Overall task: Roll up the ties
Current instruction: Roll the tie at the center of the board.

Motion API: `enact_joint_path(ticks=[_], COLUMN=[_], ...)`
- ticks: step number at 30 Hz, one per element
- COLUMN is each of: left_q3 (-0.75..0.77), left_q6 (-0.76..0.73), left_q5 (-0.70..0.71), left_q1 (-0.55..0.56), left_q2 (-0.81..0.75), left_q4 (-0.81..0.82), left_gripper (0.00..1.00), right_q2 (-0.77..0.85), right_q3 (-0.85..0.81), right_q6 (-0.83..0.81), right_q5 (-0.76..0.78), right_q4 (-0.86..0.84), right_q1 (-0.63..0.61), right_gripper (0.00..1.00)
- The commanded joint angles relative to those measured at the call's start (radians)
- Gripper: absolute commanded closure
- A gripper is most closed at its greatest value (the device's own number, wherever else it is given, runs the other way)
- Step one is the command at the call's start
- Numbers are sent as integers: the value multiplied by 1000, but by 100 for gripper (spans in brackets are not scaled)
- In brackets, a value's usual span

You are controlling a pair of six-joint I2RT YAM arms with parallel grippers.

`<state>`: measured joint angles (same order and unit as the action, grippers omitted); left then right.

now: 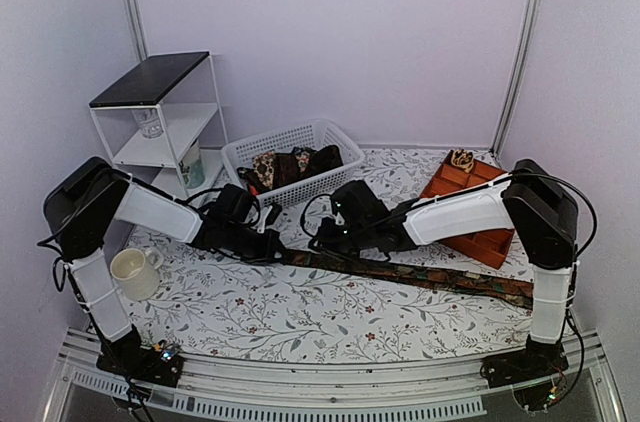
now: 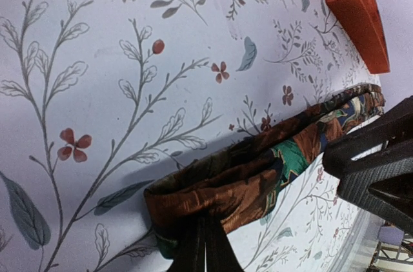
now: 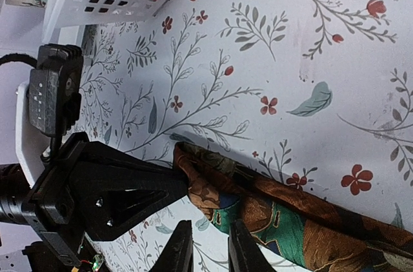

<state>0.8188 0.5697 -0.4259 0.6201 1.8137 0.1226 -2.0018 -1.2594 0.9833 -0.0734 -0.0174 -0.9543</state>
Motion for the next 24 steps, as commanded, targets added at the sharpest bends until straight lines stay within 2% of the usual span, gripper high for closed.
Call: enact_joint_path(ticks=[1,7,12,14,16,19,22,24], left_q3=[12,15,16,17,20,20,5,-9], left_q6=[-3,-2,8,15,19,13,3,0], left_q5=[13,14,11,13,35,97,154,157], left_q1=[7,7,7,7,7,2,-19,-36], left_q2=[27,22,13,-4,-31,-79,-102,-99], left_q4=[-14,-21,-23,-28,-42,-91,-127,-137], left_gripper=[97,97,97,94,89,87,87,91], right_q2=[-60,-116,-153,-166,-175,-181,-179,-179], right_q3=[-37,-59,-80,-83,-83,-80,-77,-78], right_q6=[7,16,6,2,2,-1,-3,-4], right_q5=[-40,-62,-44,-40,-39,-37,-33,-29], right_q4=[-8,1,51,62,69,73,75,75], right_q1=[3,2,2,3,2,2,2,1], right_gripper=[80,81,85,87,87,87,87,87])
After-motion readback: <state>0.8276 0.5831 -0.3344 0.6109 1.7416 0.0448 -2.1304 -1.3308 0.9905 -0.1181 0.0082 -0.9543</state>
